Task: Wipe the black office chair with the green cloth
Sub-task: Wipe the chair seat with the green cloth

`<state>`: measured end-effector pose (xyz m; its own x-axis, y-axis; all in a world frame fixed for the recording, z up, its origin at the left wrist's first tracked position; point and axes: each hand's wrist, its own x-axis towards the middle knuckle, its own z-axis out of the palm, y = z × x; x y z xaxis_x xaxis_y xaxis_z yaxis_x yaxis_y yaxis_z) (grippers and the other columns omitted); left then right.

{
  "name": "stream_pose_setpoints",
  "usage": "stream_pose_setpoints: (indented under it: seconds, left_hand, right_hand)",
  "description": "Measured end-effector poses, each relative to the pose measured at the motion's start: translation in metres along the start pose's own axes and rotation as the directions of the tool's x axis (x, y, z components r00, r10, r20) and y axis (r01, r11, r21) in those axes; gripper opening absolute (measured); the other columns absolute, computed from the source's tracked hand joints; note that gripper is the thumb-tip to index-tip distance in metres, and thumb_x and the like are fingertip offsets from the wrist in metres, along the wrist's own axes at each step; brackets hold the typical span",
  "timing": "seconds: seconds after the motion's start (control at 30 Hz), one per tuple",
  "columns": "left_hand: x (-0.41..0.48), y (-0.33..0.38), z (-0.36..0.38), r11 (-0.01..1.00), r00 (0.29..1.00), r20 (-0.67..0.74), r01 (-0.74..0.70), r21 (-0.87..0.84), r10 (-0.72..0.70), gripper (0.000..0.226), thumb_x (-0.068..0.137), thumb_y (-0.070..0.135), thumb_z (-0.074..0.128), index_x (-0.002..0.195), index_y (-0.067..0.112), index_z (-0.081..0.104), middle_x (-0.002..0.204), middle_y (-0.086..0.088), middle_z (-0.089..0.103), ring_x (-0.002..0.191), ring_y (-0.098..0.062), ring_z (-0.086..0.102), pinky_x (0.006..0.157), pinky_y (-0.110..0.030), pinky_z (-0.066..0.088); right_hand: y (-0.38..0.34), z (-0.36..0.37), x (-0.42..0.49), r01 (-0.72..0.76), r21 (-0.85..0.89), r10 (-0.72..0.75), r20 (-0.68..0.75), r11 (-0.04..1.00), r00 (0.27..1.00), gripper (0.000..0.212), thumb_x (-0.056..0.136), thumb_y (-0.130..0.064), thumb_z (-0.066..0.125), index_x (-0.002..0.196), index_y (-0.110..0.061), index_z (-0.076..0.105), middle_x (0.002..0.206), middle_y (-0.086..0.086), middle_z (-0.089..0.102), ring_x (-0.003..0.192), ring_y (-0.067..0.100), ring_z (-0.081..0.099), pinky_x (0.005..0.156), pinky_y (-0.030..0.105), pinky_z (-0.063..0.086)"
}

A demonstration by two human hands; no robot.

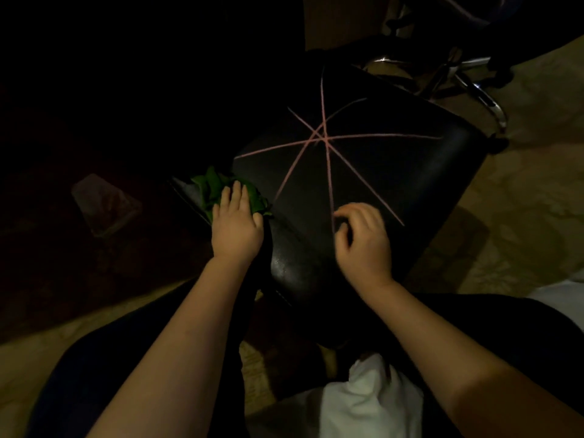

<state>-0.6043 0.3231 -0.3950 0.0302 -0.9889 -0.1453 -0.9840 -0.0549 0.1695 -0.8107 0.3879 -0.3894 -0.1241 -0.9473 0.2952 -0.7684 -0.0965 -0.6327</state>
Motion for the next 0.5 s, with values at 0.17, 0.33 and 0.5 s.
stream_pose_setpoints:
  seconds: [0.17, 0.33, 0.5]
  left_hand:
    - [-0.041, 0.031, 0.01, 0.999, 1.0, -0.017, -0.014, -0.04, 0.013, 0.064, 0.099, 0.027, 0.035, 0.155, 0.009, 0.01, 0.164, -0.006, 0.007, 0.151, -0.023, 0.003, 0.121, -0.042, 0.005]
    - [-0.084, 0.059, 0.023, 0.995, 0.999, -0.018, -0.035, -0.089, 0.034, 0.068, 0.098, 0.028, 0.037, 0.156, 0.009, 0.006, 0.164, -0.006, 0.004, 0.151, -0.022, 0.0, 0.121, -0.041, 0.0]
    - [-0.108, 0.075, 0.033, 0.993, 0.998, -0.031, -0.049, -0.111, 0.046, 0.07, 0.097, 0.028, 0.036, 0.155, 0.009, 0.003, 0.164, -0.005, 0.001, 0.151, -0.021, -0.003, 0.12, -0.039, -0.005]
  right_hand:
    - [0.042, -0.022, -0.004, -0.129, -0.226, 0.148, 0.071, 0.966, 0.986, 0.028, 0.089, -0.007, 0.056, 0.116, -0.011, 0.061, 0.123, 0.005, 0.059, 0.123, 0.018, 0.049, 0.104, 0.032, 0.042]
    - [0.041, -0.01, -0.014, -0.197, -0.16, 0.203, 0.019, 0.967, 0.979, 0.036, 0.091, -0.003, 0.049, 0.125, -0.006, 0.057, 0.135, 0.009, 0.053, 0.134, 0.022, 0.041, 0.11, 0.034, 0.033]
    - [0.04, -0.008, -0.014, -0.191, -0.199, 0.2, 0.024, 0.961, 0.98, 0.037, 0.09, -0.001, 0.048, 0.126, -0.005, 0.056, 0.137, 0.012, 0.051, 0.135, 0.025, 0.04, 0.111, 0.038, 0.034]
